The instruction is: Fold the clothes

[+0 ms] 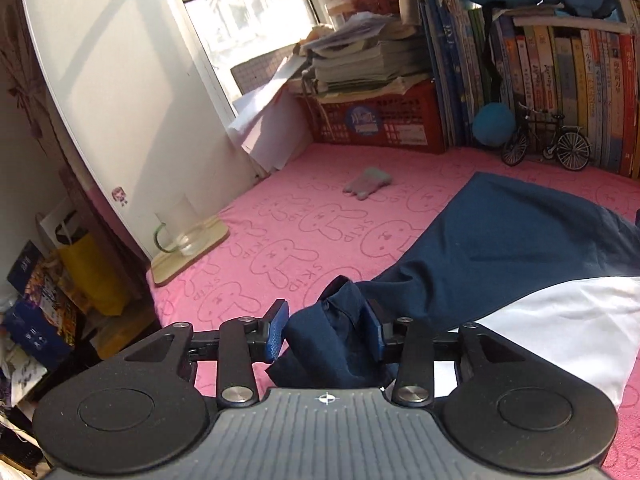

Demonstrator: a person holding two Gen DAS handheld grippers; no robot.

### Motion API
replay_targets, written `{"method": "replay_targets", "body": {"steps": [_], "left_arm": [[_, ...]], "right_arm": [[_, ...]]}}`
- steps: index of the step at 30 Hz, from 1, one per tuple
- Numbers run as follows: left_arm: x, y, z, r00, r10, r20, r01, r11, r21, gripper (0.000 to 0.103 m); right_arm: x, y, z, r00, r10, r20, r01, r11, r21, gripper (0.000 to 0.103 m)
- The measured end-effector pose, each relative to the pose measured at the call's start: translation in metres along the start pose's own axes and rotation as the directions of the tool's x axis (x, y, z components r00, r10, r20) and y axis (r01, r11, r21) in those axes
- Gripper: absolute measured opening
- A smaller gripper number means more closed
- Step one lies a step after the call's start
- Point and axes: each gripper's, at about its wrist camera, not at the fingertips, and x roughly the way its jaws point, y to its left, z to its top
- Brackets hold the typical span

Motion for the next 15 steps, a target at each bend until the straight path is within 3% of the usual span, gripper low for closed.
{"method": "replay_targets", "body": {"steps": [1,2,3,8,12,15], "left_arm": [[-0.008,-0.002,0.004,1.0,0.0,0.002,0.0,1.0,0.019,0.038],[-0.018,-0.004,0.007,1.0,-0.002,0.017,0.001,0.999,0.039,0.053],[-0.028,-0.006,0.01,0.999,-0.004,0.033,0.002,0.998,0.059,0.061],[-0.067,-0.022,0.03,0.994,-0.006,0.111,-0.01,0.989,0.148,0.069],[-0.063,-0.03,0.059,0.991,-0.031,0.134,0.013,0.99,0.137,0.077],[-0.037,-0.033,0.065,0.988,0.027,0.153,-0.048,0.99,0.135,0.079]], "right_arm": [[-0.013,-0.004,0.002,0.999,0.011,0.038,-0.012,1.0,0.011,0.053],[-0.027,-0.008,0.003,0.997,0.02,0.078,-0.021,1.0,0.021,0.059],[-0.044,-0.012,0.002,0.992,0.007,0.125,-0.01,1.0,0.021,0.067],[-0.114,-0.027,-0.031,0.94,-0.178,0.291,0.171,0.984,0.051,0.073],[-0.131,-0.033,-0.076,0.89,-0.36,0.281,0.345,0.933,0.105,0.074],[-0.123,-0.031,-0.114,0.856,-0.465,0.225,0.455,0.885,0.099,0.074]]}}
